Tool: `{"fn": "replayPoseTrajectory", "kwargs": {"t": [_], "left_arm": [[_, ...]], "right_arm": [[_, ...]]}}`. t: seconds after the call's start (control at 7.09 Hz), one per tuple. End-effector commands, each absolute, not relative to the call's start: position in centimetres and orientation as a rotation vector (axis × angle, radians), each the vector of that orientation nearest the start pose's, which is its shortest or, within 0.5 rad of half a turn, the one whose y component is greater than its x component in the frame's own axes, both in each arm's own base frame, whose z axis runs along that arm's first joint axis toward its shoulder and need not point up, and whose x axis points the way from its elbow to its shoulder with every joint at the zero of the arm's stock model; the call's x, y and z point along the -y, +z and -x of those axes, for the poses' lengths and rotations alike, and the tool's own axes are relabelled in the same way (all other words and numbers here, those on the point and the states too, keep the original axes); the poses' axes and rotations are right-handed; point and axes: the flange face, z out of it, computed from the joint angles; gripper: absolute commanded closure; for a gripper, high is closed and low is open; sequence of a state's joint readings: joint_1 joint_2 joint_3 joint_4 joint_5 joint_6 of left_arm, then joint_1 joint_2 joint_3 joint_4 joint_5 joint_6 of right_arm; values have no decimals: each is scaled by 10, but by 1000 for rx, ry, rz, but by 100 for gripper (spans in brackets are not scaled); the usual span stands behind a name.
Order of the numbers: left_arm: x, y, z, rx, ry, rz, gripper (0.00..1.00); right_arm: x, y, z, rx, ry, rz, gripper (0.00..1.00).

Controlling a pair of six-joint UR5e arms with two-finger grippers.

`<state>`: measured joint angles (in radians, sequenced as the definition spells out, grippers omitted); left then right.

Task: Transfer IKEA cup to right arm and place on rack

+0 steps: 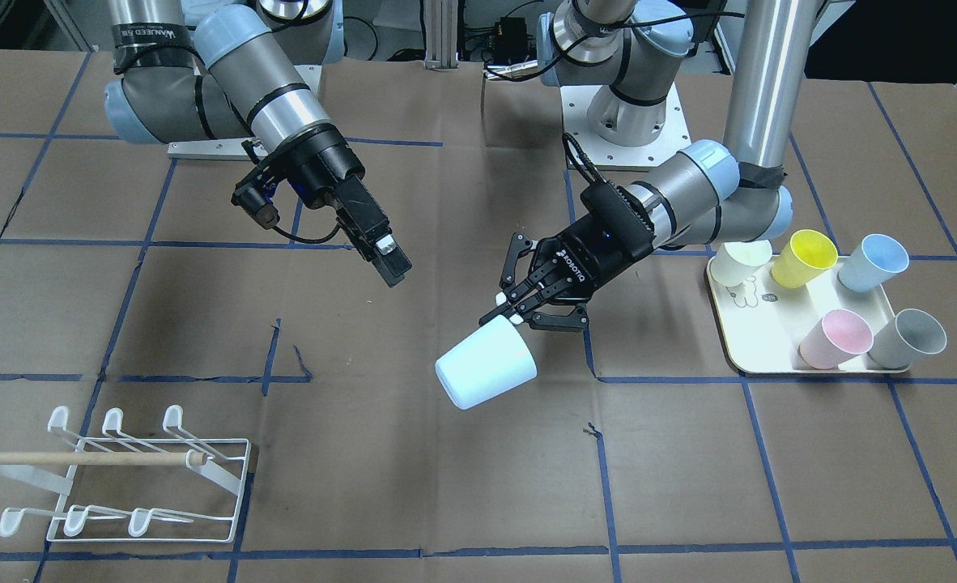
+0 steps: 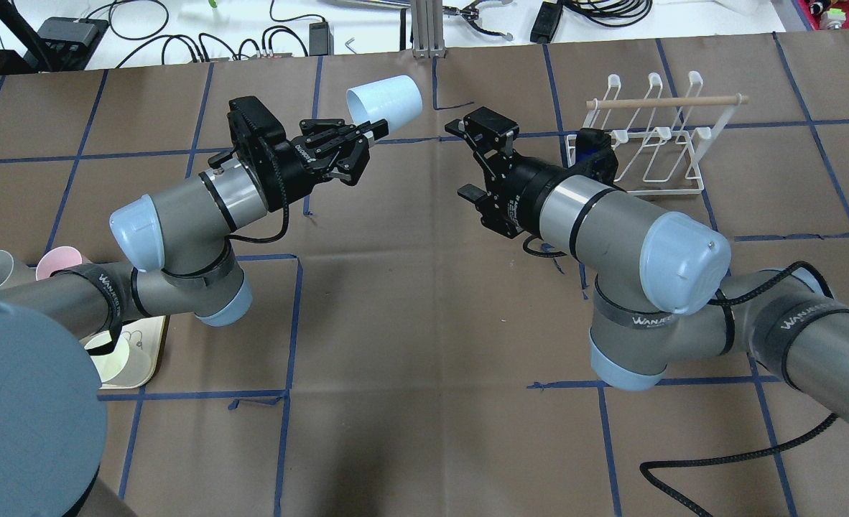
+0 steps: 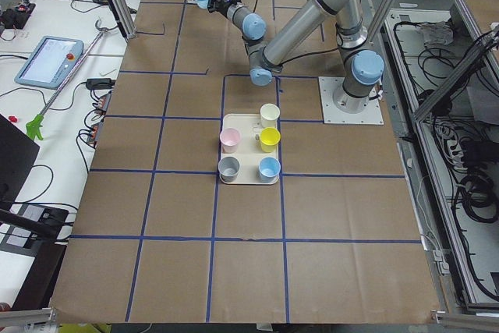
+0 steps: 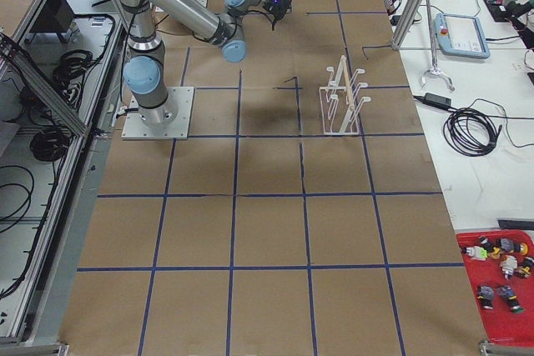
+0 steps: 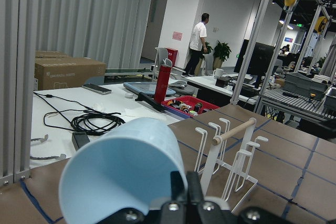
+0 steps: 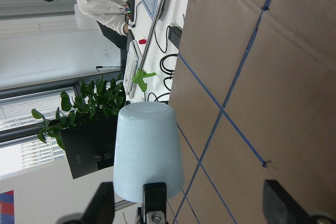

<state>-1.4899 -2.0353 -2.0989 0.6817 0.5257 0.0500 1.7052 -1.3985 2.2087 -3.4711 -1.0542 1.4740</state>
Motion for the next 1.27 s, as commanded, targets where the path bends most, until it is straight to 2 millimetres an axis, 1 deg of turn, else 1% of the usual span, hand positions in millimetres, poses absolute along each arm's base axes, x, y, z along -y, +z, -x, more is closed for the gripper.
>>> {"fn": "replayPoseTrajectory", "kwargs": {"t": [0.0,0.14,0.56,0.85,1.13], "left_arm": [[491,291,197,1793,1339,747,93],[488,293,202,1788,1321,734,93],[488,292,203,1788,1319,733,93],[488,292,203,1788,1319,733,93],[488,293,203,1787,1320,734,93]], "right_arm": [[462,344,-268,-1768,-442,-938,0],[473,340,-272,-1767,-440,-933,0],[501,332,-277,-1768,-436,-934,0],[511,326,-279,-1771,-434,-936,0],[517,322,-280,-1773,-433,-939,0]]}}
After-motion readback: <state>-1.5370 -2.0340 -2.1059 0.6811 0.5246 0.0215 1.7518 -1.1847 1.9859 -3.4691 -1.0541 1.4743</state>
